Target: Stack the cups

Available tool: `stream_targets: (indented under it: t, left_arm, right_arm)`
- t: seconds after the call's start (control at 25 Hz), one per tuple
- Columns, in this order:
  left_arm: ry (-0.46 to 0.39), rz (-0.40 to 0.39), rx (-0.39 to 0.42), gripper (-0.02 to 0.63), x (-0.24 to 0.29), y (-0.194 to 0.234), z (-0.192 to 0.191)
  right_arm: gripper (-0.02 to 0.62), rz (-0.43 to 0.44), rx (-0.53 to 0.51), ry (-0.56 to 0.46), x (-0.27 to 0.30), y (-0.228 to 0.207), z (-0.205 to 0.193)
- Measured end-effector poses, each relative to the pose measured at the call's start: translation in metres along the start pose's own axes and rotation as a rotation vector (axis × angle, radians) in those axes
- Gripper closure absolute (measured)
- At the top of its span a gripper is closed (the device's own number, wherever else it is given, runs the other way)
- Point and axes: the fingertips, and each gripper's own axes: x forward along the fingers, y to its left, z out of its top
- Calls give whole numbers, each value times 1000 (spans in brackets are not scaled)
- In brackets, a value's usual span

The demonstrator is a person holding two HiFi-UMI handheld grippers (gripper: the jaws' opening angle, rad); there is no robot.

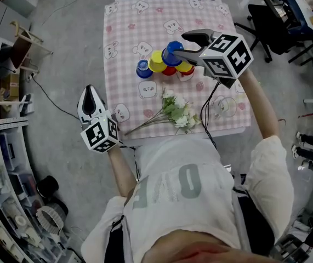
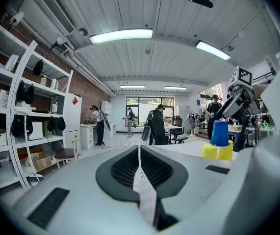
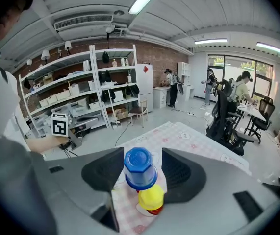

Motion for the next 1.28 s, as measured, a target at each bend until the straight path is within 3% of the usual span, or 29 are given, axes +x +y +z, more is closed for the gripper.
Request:
stream_targets:
  t: [0.12,0.2,0.36,0.52,0.72,1.04,1.28]
  left_arm:
    - [-22,-29,6,572,3,-12,13]
    - [-52,-72,21,572,6,-29,29]
    - [-98,-161,25,572,12,-73,66]
    - [-126,-254,42,572,11,-117,92]
    - [-187,-334,70,572,-2,-158,114]
    - [-257,-372,117,572,-16,-189,123]
    - [-279,-381,128,572,-22,-197,126]
  right_arm:
    - [360,-53,30,-106,-16,-9,21]
    - [362,-116,75,-231,-35,-16,40]
    - [437,-351,134,-501,-83,-26,64]
    - [523,-586,142,-666,-122,-20,57]
    - [549,-778,146,-780,-158,-7,20]
    - [563,-749,202,-689,-120,27,-55]
    - [565,-737,199,-676,-110,36,-60]
